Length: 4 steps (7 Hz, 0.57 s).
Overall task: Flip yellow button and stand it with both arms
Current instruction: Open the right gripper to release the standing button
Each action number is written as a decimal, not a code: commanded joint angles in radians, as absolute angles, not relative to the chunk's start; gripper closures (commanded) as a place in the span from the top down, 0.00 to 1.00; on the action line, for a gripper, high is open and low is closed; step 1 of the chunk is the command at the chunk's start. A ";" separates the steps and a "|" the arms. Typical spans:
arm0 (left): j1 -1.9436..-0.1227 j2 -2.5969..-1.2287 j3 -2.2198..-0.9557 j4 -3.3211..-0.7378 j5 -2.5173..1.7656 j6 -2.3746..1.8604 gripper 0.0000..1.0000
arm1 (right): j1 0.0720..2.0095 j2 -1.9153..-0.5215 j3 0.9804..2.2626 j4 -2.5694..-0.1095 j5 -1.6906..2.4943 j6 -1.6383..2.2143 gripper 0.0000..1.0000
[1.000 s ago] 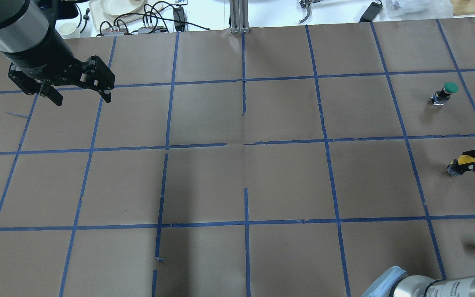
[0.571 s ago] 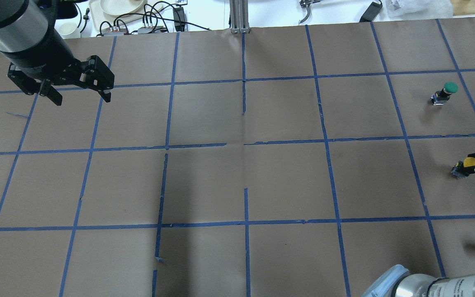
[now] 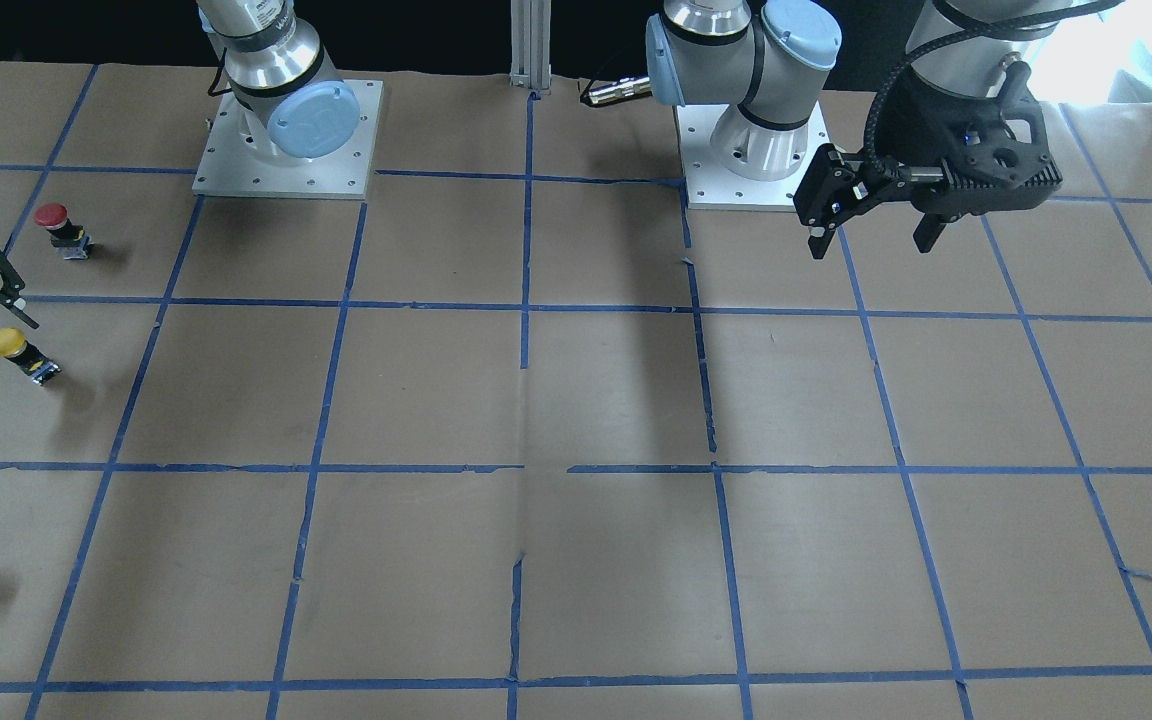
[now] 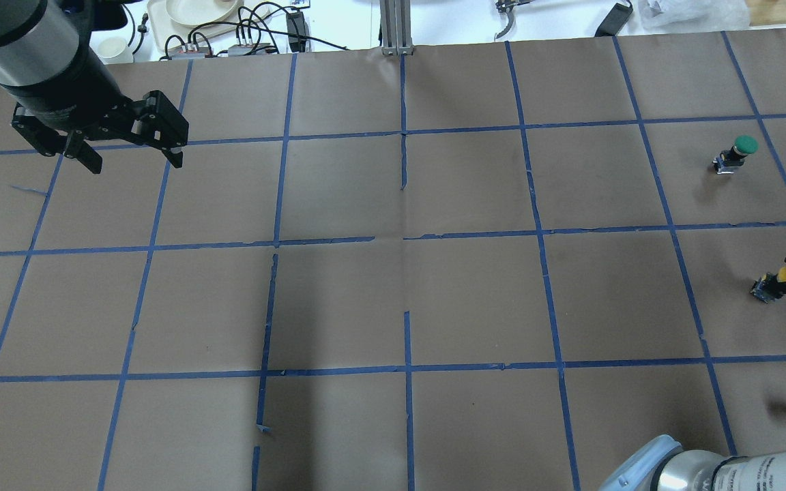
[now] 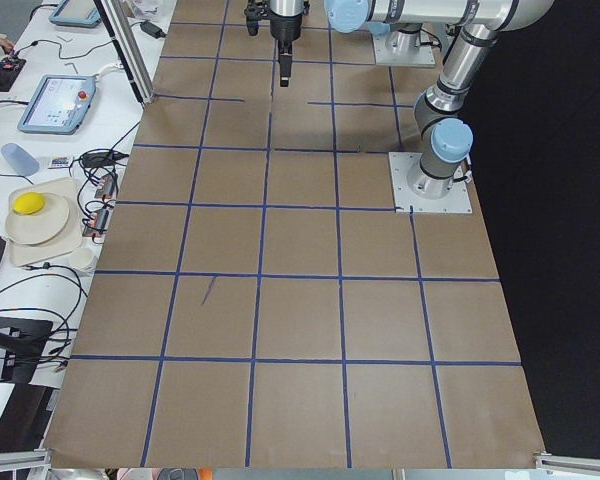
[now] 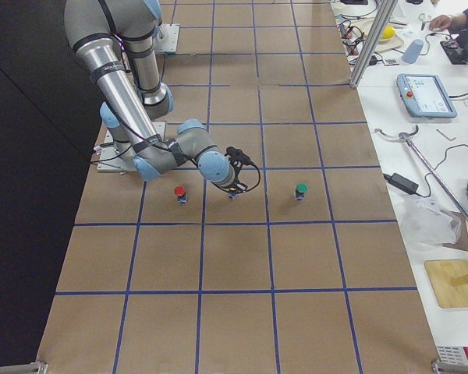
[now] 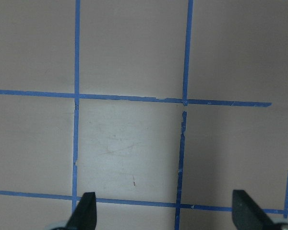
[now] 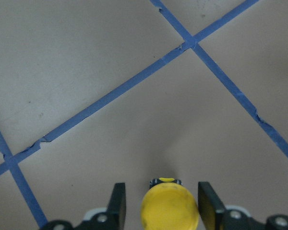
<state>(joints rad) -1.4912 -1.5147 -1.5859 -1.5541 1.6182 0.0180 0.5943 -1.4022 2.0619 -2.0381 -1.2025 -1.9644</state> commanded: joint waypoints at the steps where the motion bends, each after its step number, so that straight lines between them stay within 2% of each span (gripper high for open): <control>1: -1.493 -1.513 -1.588 -1.554 1.617 0.015 1.00 | 0.594 -1.416 2.059 -2.039 -1.212 -1.886 0.99; 4: -1.491 -1.513 -1.589 -1.554 1.614 0.015 1.00 | 0.662 -1.498 2.002 -2.005 -1.344 -1.506 1.00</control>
